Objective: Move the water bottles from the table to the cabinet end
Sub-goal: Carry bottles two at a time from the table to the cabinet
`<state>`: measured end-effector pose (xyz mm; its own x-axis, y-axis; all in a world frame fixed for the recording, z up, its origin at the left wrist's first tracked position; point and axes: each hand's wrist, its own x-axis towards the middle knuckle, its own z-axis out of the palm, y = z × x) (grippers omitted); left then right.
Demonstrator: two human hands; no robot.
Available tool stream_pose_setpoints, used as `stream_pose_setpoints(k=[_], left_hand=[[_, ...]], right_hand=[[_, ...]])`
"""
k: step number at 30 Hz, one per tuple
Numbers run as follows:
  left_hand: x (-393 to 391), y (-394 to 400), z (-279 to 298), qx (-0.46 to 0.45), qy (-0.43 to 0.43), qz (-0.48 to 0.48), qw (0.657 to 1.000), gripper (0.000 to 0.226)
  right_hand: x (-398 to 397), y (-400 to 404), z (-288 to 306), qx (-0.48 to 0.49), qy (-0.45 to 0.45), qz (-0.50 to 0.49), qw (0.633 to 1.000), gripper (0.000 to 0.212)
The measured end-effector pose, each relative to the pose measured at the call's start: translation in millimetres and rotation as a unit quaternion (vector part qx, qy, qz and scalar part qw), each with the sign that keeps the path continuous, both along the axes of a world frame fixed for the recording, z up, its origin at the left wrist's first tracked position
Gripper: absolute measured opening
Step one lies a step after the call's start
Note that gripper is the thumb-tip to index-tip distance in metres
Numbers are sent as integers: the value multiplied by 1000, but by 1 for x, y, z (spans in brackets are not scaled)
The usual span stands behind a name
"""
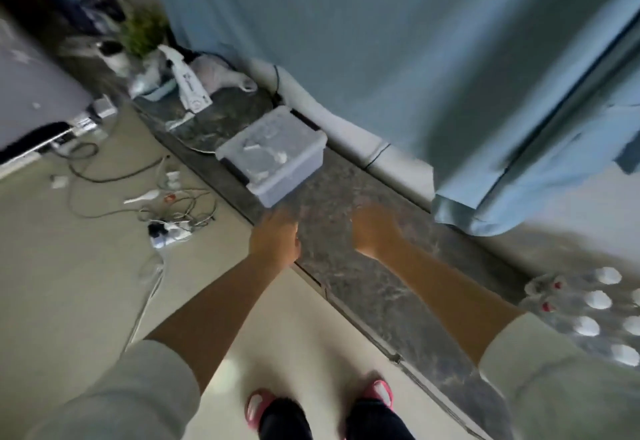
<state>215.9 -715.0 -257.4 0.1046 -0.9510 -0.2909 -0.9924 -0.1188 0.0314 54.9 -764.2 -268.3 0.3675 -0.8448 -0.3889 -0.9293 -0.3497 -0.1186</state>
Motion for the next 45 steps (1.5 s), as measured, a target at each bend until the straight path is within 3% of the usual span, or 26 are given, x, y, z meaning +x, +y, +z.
stream_pose_setpoints(k=[4, 11, 15, 21, 26, 41, 45], left_hand=[[120, 42, 17, 12, -33, 105, 994, 37], [305, 142, 53, -16, -57, 267, 962, 42], [391, 207, 68, -14, -76, 352, 933, 43], [493, 267, 83, -16, -85, 457, 885, 45], [575, 283, 91, -34, -76, 527, 846, 45], [798, 289, 127, -116, -74, 721, 679, 42], [852, 309, 126, -112, -82, 738, 660, 42]], right_hand=[[120, 10, 25, -21, -48, 105, 993, 24], [320, 51, 63, -45, -76, 203, 975, 32], [430, 80, 87, -93, -96, 297, 945, 34], [567, 108, 97, -52, -140, 418, 896, 41], [680, 116, 100, 11, -157, 495, 854, 49], [1003, 138, 142, -7, -201, 663, 721, 40], [1069, 161, 140, -5, -191, 680, 708, 42]])
